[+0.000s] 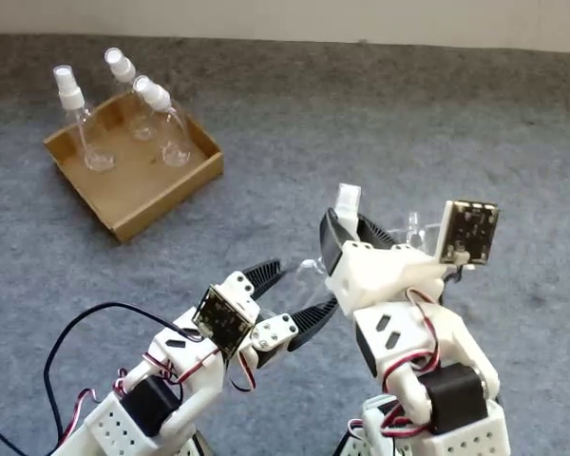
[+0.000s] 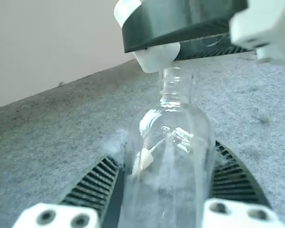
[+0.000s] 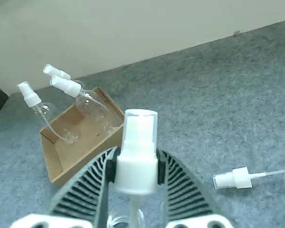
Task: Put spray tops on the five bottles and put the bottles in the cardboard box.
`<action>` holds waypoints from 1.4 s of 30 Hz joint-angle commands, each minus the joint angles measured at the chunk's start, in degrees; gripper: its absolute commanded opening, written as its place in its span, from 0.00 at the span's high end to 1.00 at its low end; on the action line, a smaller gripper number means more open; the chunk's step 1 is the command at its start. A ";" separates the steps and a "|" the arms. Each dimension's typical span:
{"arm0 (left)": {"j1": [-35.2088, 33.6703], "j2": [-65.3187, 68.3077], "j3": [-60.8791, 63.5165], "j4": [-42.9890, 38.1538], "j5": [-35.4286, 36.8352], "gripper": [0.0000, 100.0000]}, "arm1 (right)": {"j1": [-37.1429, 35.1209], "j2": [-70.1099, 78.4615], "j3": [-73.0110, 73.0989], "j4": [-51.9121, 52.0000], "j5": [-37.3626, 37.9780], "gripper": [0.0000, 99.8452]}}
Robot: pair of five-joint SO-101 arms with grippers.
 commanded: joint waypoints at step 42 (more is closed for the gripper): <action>-1.36 -1.19 1.01 -2.46 0.79 0.89 | -6.46 -20.97 5.58 10.95 12.13 0.84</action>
